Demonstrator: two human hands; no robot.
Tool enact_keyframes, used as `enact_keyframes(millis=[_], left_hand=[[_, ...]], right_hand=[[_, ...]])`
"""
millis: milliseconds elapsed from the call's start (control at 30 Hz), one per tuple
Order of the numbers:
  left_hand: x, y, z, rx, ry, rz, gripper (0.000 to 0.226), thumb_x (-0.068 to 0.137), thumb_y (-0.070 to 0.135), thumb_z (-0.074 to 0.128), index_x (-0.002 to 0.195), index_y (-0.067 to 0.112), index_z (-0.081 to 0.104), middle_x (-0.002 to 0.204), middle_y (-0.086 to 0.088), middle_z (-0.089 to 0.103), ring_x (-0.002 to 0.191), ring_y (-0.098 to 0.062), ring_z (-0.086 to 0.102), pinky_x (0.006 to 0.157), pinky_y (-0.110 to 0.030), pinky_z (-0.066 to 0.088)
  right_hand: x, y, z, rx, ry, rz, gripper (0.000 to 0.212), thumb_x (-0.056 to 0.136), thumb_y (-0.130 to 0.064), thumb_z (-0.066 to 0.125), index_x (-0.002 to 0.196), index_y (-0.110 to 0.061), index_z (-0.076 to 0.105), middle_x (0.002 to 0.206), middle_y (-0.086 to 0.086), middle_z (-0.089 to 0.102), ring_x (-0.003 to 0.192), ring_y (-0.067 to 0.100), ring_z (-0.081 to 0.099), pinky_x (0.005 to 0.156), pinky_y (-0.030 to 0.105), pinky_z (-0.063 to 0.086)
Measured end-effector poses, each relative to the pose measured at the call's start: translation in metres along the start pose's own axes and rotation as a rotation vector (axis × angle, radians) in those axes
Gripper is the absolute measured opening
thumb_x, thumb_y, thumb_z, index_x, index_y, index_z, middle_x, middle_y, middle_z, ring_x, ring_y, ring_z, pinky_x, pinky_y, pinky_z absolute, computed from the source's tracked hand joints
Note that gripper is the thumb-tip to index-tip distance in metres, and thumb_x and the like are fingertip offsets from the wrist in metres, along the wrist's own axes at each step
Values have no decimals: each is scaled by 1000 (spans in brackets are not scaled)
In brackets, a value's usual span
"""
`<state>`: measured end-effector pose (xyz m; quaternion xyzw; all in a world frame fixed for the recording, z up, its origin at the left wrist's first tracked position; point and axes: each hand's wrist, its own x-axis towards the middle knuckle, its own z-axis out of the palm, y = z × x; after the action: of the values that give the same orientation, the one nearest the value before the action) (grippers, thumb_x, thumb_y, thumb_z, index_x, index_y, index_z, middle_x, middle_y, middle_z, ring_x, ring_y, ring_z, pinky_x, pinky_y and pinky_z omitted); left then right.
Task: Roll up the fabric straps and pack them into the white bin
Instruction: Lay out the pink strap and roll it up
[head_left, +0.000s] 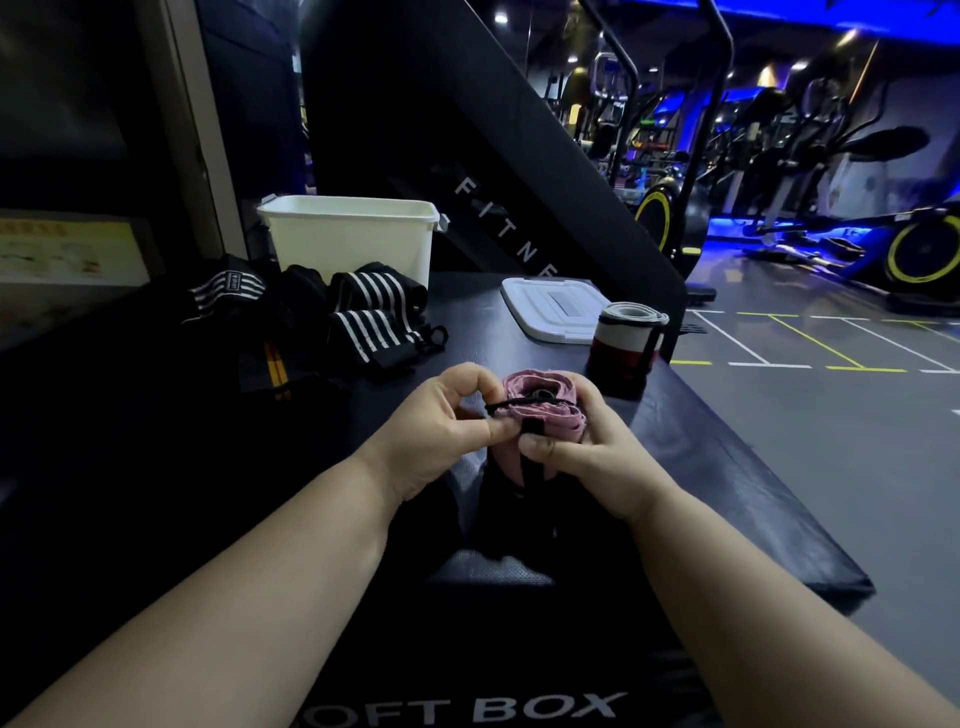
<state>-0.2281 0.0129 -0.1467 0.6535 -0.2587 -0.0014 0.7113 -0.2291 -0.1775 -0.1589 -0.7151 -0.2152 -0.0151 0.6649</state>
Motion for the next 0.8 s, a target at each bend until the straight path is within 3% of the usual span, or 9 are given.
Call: enact_keyframes(millis=[133,233,333,467,600,800], left_hand=[[3,-3,10,114,146,51,23,71,16,76,66,22,55,69,-13,51,65,-25,46,62,-34,39],[5,-7,12,268,255,115,32,75,9,77,62,22,51,62,3,47,49,-7,39,48,-18,34],[6,-10,13,325,310,147,34,77,3,75,63,22,51,59,9,43,44,0,34,46,-13,30],[1,-1,10,243,228,64,27,81,0,73,72,16,53,60,-2,46,47,-3,38,48,-13,33],[-4,4,-6,126,61,-30,13,74,12,68,79,22,61,67,-4,58,62,-12,55,59,-21,47],[2,6,12,252,262,52,25,79,-8,66,72,14,56,67,3,50,43,1,46,44,-13,38]], right_hand=[[1,-2,-1,-23,24,-15,52,68,-15,76,115,-22,54,101,-8,70,96,5,64,81,22,51],[3,0,4,-53,67,-35,50,67,-18,76,112,-22,55,102,-6,68,95,4,64,84,22,50],[3,1,8,-88,99,-54,50,67,-22,77,111,-24,55,102,-6,68,95,4,63,86,23,50],[2,2,8,-107,115,-69,52,68,-23,77,114,-22,54,103,-6,68,95,4,64,84,23,50],[1,1,8,-102,118,-73,50,68,-21,77,113,-22,54,104,-6,68,96,4,64,84,22,49],[3,-1,6,-93,103,-55,50,68,-23,77,112,-25,54,102,-9,68,96,2,64,83,21,49]])
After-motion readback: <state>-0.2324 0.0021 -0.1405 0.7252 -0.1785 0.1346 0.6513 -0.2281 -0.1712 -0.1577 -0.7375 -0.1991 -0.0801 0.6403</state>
